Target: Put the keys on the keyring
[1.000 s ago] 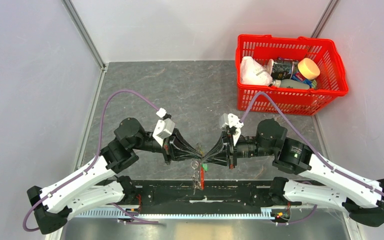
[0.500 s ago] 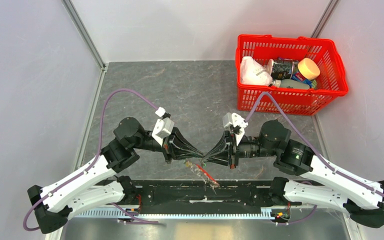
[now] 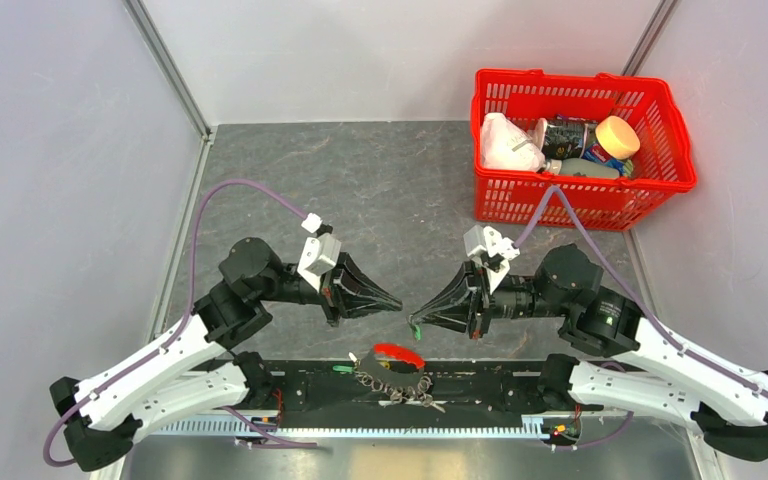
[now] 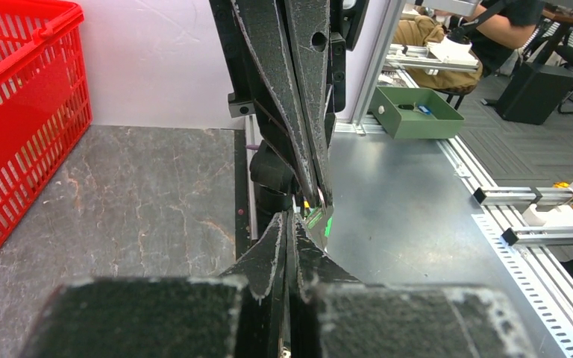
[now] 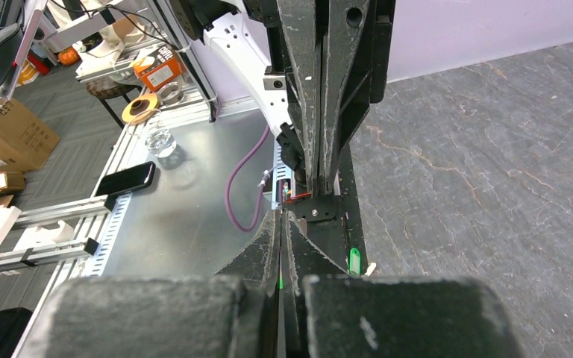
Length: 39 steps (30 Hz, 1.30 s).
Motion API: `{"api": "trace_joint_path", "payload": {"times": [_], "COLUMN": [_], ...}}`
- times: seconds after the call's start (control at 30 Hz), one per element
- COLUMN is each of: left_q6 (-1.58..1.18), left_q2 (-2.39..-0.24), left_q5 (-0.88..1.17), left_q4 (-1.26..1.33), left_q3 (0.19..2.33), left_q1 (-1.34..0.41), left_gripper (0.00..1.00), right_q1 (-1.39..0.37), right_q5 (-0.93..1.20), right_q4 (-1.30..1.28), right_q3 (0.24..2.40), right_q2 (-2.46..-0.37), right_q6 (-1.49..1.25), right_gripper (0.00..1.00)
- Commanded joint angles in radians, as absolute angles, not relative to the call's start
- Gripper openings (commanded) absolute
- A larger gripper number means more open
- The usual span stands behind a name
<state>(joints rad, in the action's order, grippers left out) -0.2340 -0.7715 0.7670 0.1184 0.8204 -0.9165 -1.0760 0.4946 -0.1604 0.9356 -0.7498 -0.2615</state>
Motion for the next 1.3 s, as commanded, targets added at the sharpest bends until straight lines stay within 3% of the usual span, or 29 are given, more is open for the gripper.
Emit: {"api": "trace_joint_path", "payload": {"times": [0.0,0.63,1.0,1.27], "left_q6": [-0.238,-0.194,-0.165,-0.192], "left_q2": [-0.740,-0.722,-0.676,-0.597], "left_q5": [0.735,0.695,0.387,0.195], "left_q4": [0.122,0.099,0.030,-0.071], "left_q3": [0.829,0.804,0.800,0.797], "left_q1": [-0.918,-0.918,-0.917,-0.918], "left_gripper": [0.04,0.05,0.17,0.37], "right_q1": [-1.080,-1.080,-1.073,-0.995], "right_q5": [0.466,0.427,0.126,-0.015], "right_q4": [-0.135,-0.164,-0.368,-0.396], "right_q3": [0.918,0.927,0.982,0.947], "right_q2": [-0.723,-0.764,-0.842,-0.935], "right_q6": [-0.258,-0.235,-0.186,-0.267], "right_gripper": [0.00,0.00,0.04,0.04]}}
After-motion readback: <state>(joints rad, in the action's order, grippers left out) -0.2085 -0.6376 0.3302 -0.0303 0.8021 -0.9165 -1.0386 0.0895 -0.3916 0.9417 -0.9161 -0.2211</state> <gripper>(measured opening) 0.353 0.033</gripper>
